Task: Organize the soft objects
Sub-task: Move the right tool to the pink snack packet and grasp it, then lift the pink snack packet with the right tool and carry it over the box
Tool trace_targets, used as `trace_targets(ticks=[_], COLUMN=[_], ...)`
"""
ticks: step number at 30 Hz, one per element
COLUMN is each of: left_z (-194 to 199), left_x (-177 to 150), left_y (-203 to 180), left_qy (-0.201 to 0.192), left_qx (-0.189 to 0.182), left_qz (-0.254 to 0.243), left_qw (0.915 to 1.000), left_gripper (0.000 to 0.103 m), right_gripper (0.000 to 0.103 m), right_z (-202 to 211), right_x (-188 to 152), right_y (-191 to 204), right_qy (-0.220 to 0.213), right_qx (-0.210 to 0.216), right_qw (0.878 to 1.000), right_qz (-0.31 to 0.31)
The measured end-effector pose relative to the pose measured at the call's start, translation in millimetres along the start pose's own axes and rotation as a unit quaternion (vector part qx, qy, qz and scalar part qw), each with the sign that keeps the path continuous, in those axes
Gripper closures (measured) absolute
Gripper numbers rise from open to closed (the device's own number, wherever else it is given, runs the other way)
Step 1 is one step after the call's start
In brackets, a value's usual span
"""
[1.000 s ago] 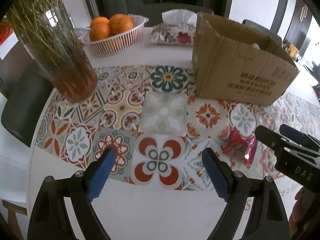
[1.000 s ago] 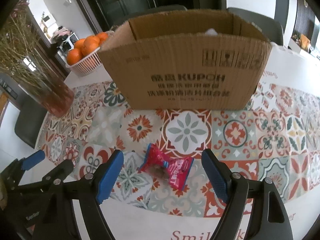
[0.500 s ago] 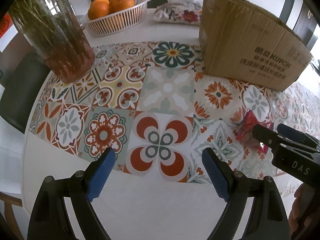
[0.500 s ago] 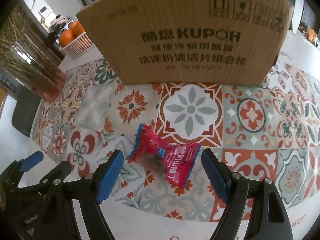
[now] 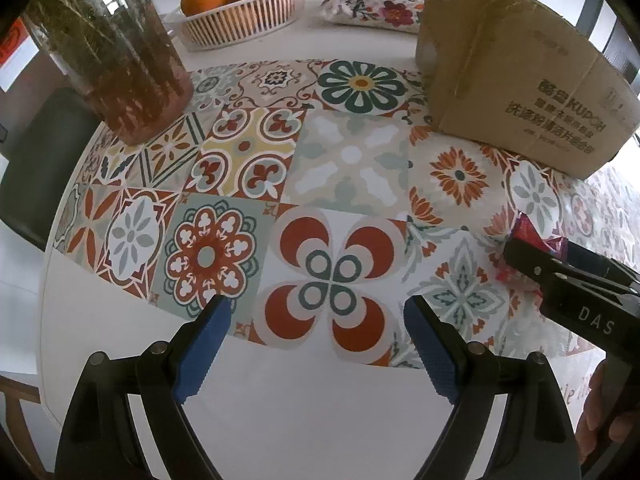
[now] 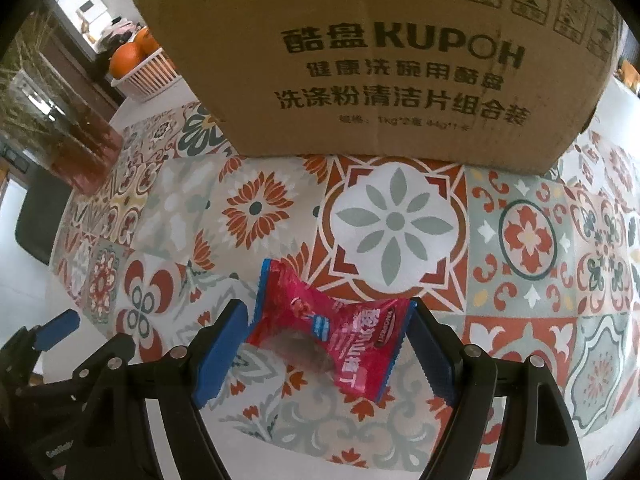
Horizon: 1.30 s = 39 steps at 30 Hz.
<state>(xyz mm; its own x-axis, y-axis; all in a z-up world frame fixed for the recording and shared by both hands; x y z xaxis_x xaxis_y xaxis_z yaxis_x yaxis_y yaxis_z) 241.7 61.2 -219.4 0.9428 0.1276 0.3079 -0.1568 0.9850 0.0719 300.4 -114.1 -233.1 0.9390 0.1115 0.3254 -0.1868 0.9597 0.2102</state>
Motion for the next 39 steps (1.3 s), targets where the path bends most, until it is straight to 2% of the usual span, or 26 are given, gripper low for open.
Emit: trace_targets(ticks=[12, 13, 14, 26, 39], left_z=[-4, -4, -3, 5, 43], left_x=[-2, -2, -3, -6, 7], left_y=[3, 3, 2, -3, -15], left_qy=[0.008, 0.007, 0.006, -0.004, -0.050], left_qx=[-0.003, -0.004, -0.005, -0.007, -0.024], left_qz=[0.008, 0.008, 0.008, 0.001, -0.012], left_qw=[0.9999, 0.9999, 0.9999, 1.0000, 0.9984], left_gripper=[0.014, 0.014, 0.014, 0.014, 0.014], right_gripper=[0.046, 0.054, 0.058, 0.059, 0.059], right_z=[3, 6, 6, 21, 80], right_x=[-5, -6, -7, -17, -9], right_y=[4, 1, 1, -2, -2], right_qy=[-0.011, -0.013, -0.011, -0.020, -0.084], right_qx=[0.002, 0.001, 0.000, 0.002, 0.012], right_qw=[1.000, 1.000, 1.000, 1.000, 0.996], right_qz=[0.006, 0.005, 0.005, -0.003, -0.009])
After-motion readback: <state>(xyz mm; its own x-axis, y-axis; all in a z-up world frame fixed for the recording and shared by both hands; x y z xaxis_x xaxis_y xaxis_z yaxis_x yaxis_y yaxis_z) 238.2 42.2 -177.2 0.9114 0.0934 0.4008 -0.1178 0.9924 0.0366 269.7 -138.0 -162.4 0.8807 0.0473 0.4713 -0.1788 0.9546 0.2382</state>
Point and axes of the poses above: each gripper's, at about its wrist camera, not at the fingertips, and z roughly against the way its jaws point, y to its left, x to its top, the point moved 3 cm from there along -z, roughly the way its jaws point, and after that the axes turned 1 degree about y, right-handed, at the moved point
